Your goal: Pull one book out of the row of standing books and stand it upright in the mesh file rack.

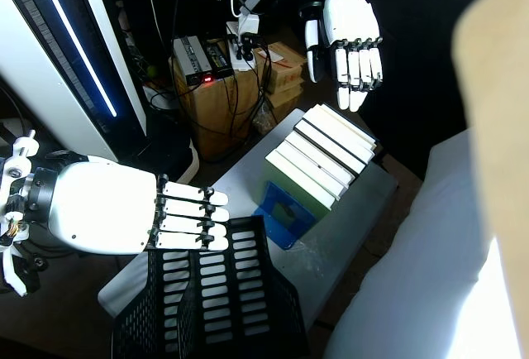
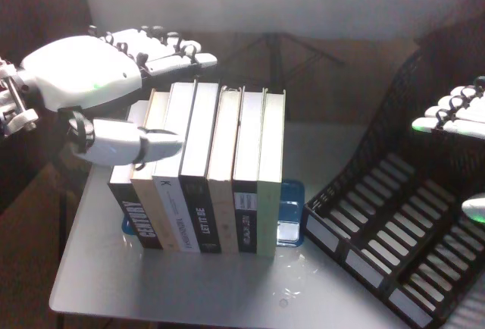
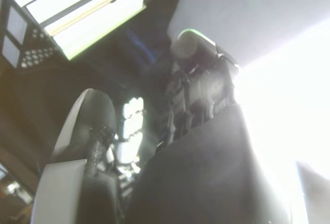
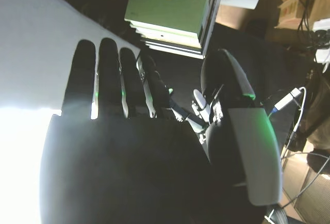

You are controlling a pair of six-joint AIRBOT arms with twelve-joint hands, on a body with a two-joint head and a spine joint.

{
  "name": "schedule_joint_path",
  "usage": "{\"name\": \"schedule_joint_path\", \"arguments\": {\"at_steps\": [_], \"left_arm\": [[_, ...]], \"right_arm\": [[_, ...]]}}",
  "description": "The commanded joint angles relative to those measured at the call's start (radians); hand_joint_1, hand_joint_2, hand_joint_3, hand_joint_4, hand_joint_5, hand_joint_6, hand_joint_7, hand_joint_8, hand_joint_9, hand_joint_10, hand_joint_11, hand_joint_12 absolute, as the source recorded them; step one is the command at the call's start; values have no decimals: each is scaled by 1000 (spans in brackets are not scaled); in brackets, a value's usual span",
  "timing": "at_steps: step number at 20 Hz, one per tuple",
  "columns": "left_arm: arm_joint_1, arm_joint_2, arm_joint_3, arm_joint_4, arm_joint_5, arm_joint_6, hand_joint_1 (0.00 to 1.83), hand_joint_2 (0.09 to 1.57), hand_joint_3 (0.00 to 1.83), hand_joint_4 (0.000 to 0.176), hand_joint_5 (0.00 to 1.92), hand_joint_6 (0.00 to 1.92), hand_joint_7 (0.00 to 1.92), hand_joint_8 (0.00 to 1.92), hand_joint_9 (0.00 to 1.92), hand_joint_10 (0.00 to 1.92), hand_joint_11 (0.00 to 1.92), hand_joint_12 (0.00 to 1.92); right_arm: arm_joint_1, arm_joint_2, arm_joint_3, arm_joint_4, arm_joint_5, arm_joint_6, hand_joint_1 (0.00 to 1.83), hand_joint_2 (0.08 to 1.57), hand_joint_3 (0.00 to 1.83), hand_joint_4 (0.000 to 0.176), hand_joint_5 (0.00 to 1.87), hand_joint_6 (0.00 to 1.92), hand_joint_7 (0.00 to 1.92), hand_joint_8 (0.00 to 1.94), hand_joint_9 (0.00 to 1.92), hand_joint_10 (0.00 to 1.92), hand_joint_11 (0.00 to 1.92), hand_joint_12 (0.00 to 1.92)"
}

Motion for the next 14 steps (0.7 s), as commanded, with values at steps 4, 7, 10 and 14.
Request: {"name": "schedule_joint_path", "arguments": {"at_steps": [4,7,10,14], "left_arm": [[-14,-18,18,-1,-68,-13,77,1289,4,51,120,34,0,0,0,0,0,0],[-26,-33,27,51,-37,-38,42,1257,0,42,130,31,0,0,0,0,0,0],[-40,-53,39,109,6,-61,99,1202,0,38,219,28,0,0,0,0,0,0],[-49,-83,56,177,58,-94,146,1148,0,50,325,57,0,0,0,0,0,0]], "right_arm": [[9,-2,12,23,97,-3,172,1304,15,0,0,0,0,0,0,0,0,0],[6,-3,14,23,96,-3,180,1306,10,0,0,0,0,0,0,0,0,0],[2,-8,18,30,96,-3,210,1311,9,0,0,0,0,0,0,0,0,0],[-3,-14,25,37,91,-3,168,1319,9,0,0,0,0,0,0,0,0,0]]}}
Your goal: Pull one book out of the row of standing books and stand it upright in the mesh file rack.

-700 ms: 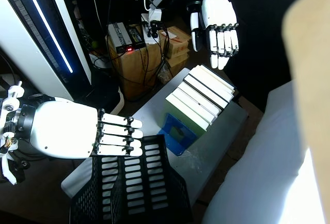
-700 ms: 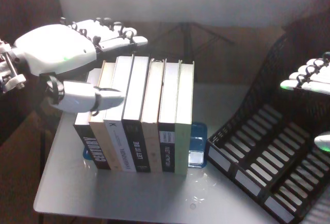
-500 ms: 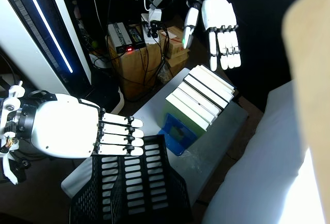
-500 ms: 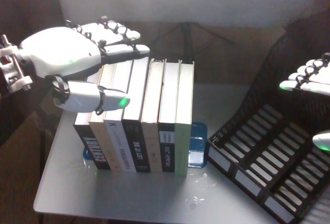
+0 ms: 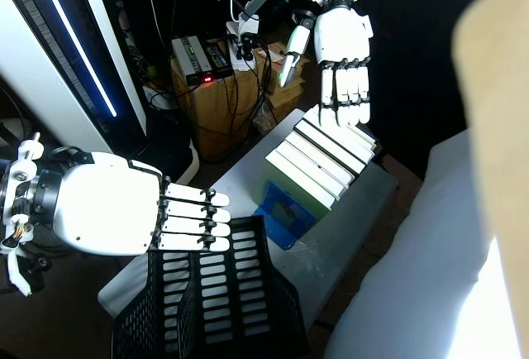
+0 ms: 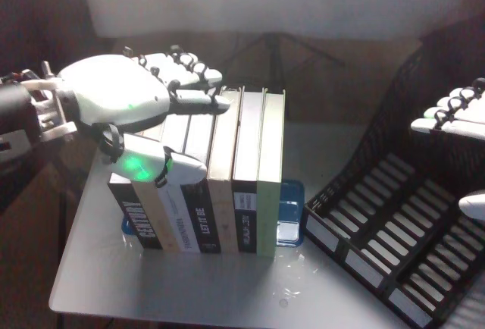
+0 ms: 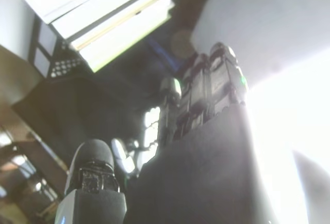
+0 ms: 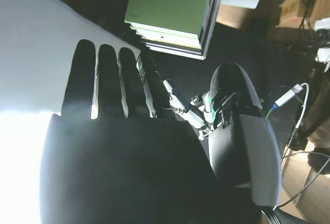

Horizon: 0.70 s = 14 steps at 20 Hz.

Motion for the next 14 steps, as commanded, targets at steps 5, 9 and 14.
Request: {"name": "schedule_joint_path", "arguments": {"at_steps": [5,9,14], "left_arm": [[-13,-17,9,37,-12,-17,203,1109,0,73,466,14,0,0,0,0,0,0],[-12,-38,13,99,18,-45,180,1099,0,64,452,3,0,0,0,0,0,0],[-14,-59,14,179,59,-65,82,1102,0,90,475,14,0,0,0,0,0,0]], "right_arm": [[-2,1,9,28,90,-1,148,1325,5,0,0,0,0,0,0,0,0,0],[-5,-1,10,33,90,-1,185,1318,0,0,0,0,0,0,0,0,0,0],[-10,-4,10,42,90,-1,154,1329,4,0,0,0,0,0,0,0,0,0]]}}
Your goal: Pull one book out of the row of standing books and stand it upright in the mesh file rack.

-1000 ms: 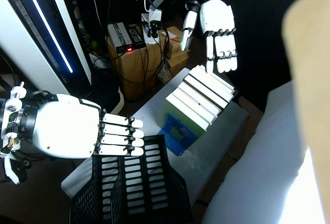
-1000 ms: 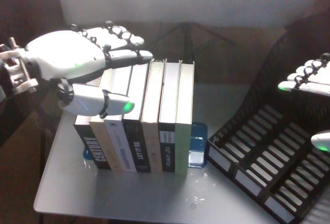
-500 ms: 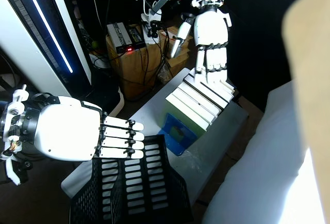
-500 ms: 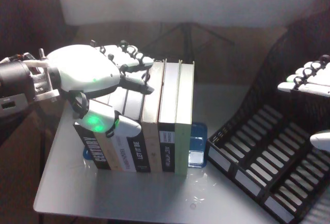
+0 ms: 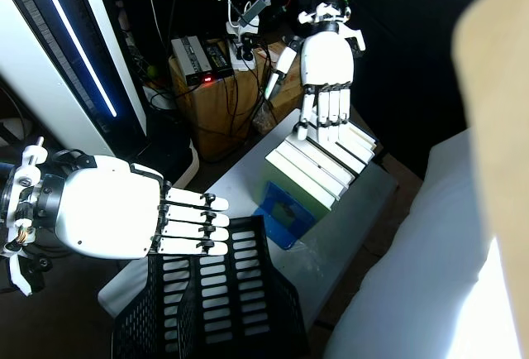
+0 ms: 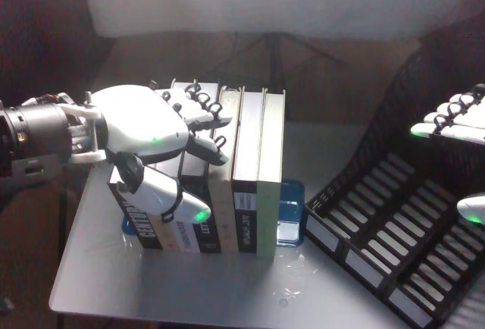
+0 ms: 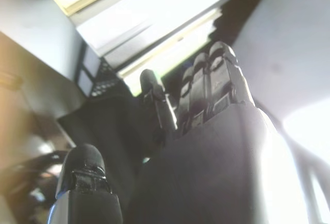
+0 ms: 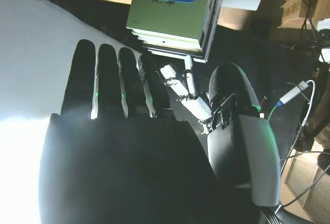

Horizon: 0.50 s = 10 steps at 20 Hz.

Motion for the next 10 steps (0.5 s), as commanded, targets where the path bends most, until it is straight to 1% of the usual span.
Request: {"name": "schedule_joint_path", "arguments": {"at_steps": [1,2,3,4,5,6,8,9,10], "left_arm": [[-15,-1,2,0,-45,-3,82,1102,0,90,475,14,0,0,0,0,0,0],[-17,-4,1,16,-35,-3,63,1112,4,89,523,28,0,0,0,0,0,0],[-18,-6,-3,39,-23,-3,94,1117,2,67,618,22,15,1,0,0,0,0],[-18,-5,-9,57,-15,-3,127,1123,2,55,705,36,30,4,0,0,0,0],[-17,-5,-12,64,-11,-3,91,1124,2,67,711,32,29,2,0,0,0,0],[-16,-4,-16,70,-11,-3,49,1130,4,76,712,27,14,1,0,0,0,0],[-11,0,-25,81,-10,-4,47,1125,2,79,719,25,21,4,0,0,0,0],[-5,3,-31,84,-13,-6,8,1141,7,79,695,9,11,1,0,0,0,0],[-1,4,-34,84,-13,-6,8,1141,7,79,695,9,11,1,0,0,0,0]], "right_arm": [[2,8,7,20,97,-1,154,1329,4,0,0,0,0,0,0,0,0,0],[1,8,7,21,98,-1,155,1328,3,0,0,0,0,0,0,0,0,0],[0,7,7,22,98,-1,156,1328,3,0,0,0,0,0,0,0,0,0],[0,7,7,22,98,-1,170,1326,2,0,0,0,0,0,0,0,0,0],[0,6,7,23,98,-1,196,1324,0,0,0,0,0,0,0,0,0,0],[-1,6,7,25,98,-1,196,1320,0,0,0,0,0,0,0,0,0,0],[-4,6,7,29,101,-1,176,1323,0,0,0,0,0,0,0,0,0,0],[-6,6,6,32,102,-1,154,1324,0,0,0,0,0,0,0,0,0,0],[-7,6,6,34,104,-1,154,1324,0,0,0,0,0,0,0,0,0,0]]}}
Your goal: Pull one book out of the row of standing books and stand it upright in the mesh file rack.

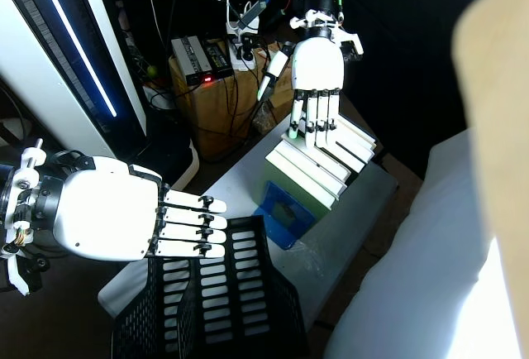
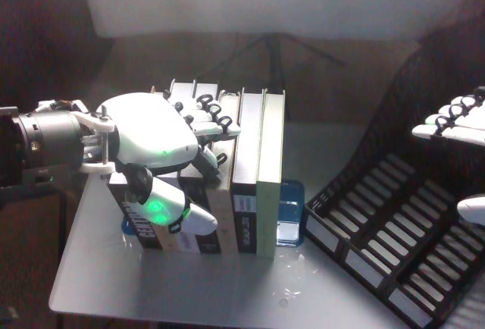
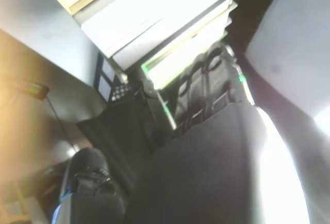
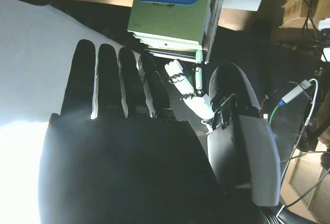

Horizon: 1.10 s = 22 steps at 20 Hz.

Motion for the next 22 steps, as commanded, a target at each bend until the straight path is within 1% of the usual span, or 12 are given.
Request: {"name": "schedule_joint_path", "arguments": {"at_steps": [1,4,5,6,7,9,10,11,13,15,19,22], "left_arm": [[7,6,-3,-6,-42,-3,0,1149,9,84,685,4,3,1,0,0,0,0],[34,14,-18,-6,-54,-14,14,1152,8,86,718,16,23,8,0,0,0,0],[45,20,-27,-7,-64,-19,2,1158,9,90,700,7,7,1,0,0,0,0],[50,22,-32,-7,-67,-20,0,1152,5,86,695,4,2,0,0,0,0,0],[60,27,-41,-10,-75,-20,0,1144,1,60,686,0,0,0,0,0,0,0],[80,35,-56,-26,-94,-20,0,1142,0,56,687,1,0,0,0,0,0,0],[91,42,-67,-32,-107,-18,0,1138,0,47,693,4,0,0,0,0,0,0],[100,47,-76,-37,-116,-16,8,1147,3,5,717,13,8,3,0,0,0,0],[117,56,-94,-56,-134,-4,1,1156,6,0,727,17,8,2,0,0,0,0],[138,62,-105,-84,-149,5,0,1162,8,0,739,20,0,0,0,0,0,0],[185,75,-132,-132,-177,23,0,1170,8,0,646,0,0,0,0,0,0,0],[213,76,-145,-154,-192,25,28,1173,6,0,659,8,6,2,0,0,0,0]], "right_arm": [[2,7,6,19,99,-1,200,1324,0,0,0,0,0,0,0,0,0,0],[-3,7,6,25,102,-1,166,1326,1,0,0,0,0,0,0,0,0,0],[-5,7,6,28,103,-1,176,1327,1,0,0,0,0,0,0,0,0,0],[-6,7,6,30,104,-1,181,1327,1,0,0,0,0,0,0,0,0,0],[-8,7,6,33,105,-1,187,1327,1,0,0,0,0,0,0,0,0,0],[-10,7,5,35,106,-1,182,1321,0,0,0,0,0,0,0,0,0,0],[-11,7,5,36,106,-1,184,1327,1,0,0,0,0,0,0,0,0,0],[-12,7,5,37,106,-1,162,1330,2,0,0,0,0,0,0,0,0,0],[-14,7,5,39,106,-1,175,1327,0,0,0,0,0,0,0,0,0,0],[-16,7,5,42,106,-1,165,1330,1,0,0,0,0,0,0,0,0,0],[-20,7,4,46,105,-1,154,1329,0,0,0,0,0,0,0,0,0,0],[-23,7,4,50,104,-1,163,1327,0,0,0,0,0,0,0,0,0,0]]}}
